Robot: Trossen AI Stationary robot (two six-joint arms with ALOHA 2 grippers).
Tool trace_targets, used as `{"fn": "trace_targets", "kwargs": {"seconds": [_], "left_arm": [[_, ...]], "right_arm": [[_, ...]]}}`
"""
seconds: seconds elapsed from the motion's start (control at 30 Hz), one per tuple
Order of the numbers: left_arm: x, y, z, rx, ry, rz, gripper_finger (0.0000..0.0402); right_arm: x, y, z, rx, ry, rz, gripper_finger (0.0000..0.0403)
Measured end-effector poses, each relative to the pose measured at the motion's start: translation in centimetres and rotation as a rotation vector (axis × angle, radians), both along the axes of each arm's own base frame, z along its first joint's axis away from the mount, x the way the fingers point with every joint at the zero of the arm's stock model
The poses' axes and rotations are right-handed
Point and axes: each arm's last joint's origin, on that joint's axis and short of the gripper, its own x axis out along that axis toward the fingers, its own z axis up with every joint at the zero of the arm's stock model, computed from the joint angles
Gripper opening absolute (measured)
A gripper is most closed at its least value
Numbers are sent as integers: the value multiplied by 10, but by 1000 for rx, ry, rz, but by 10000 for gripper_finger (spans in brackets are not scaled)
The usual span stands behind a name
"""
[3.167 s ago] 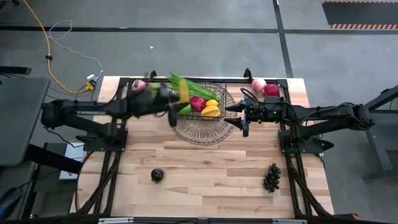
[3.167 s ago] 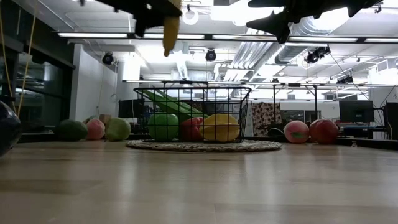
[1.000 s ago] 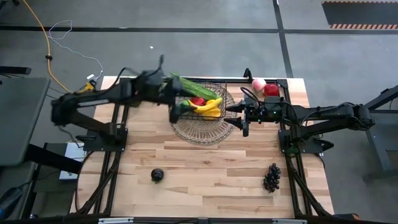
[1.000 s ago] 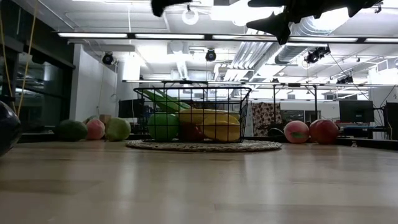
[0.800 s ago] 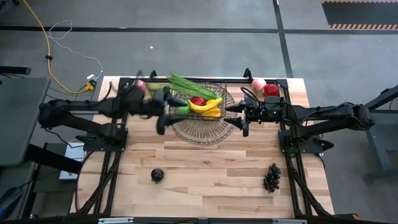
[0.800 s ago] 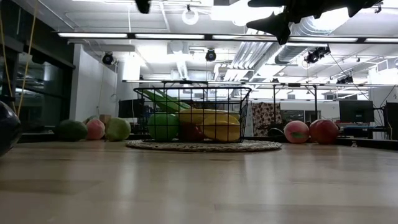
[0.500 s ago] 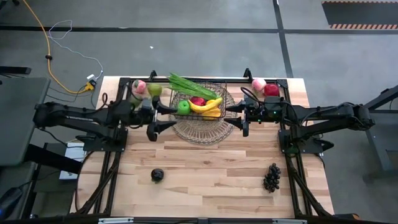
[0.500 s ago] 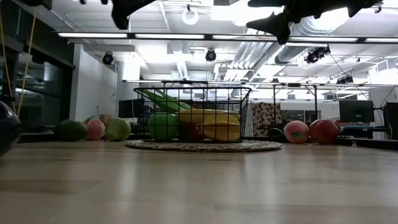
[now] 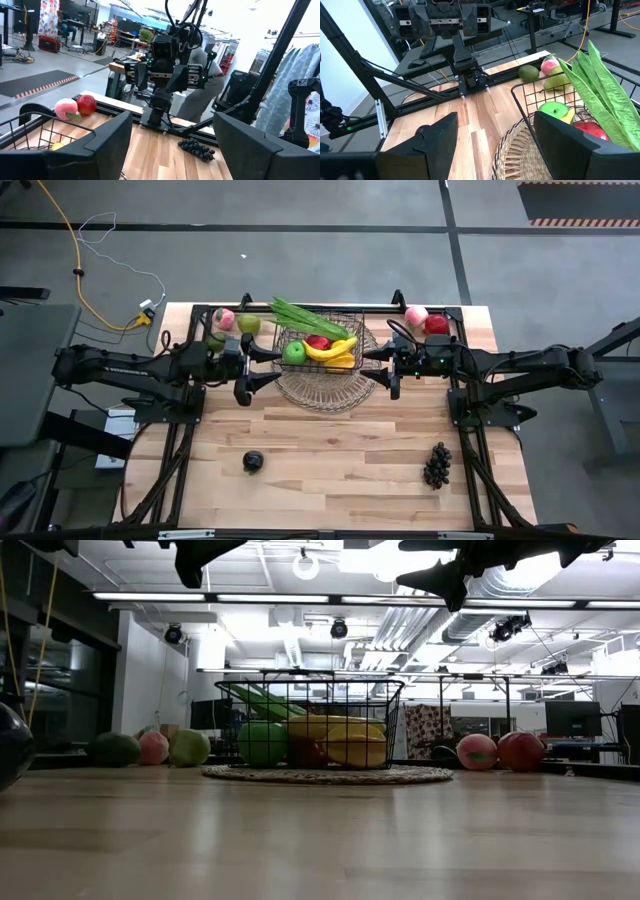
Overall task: Build produce basket
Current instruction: Put the pomegranate into the black wire basket
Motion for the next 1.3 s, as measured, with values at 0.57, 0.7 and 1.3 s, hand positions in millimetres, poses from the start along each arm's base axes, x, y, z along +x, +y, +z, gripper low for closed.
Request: {"fn": "trace_targets", "kwargs": {"seconds": [0.57, 0.7, 1.3], "left_arm": [[0, -1, 0, 2, 3, -28, 266], [0, -1, 0, 4, 3, -51, 266], [1, -2, 0, 64, 14, -56, 266]], "right_arm": [[0, -3, 0, 217, -29, -121, 251], [1, -5, 7, 305, -56, -231, 251], [-30, -90, 12, 685, 506, -1406, 251]]}}
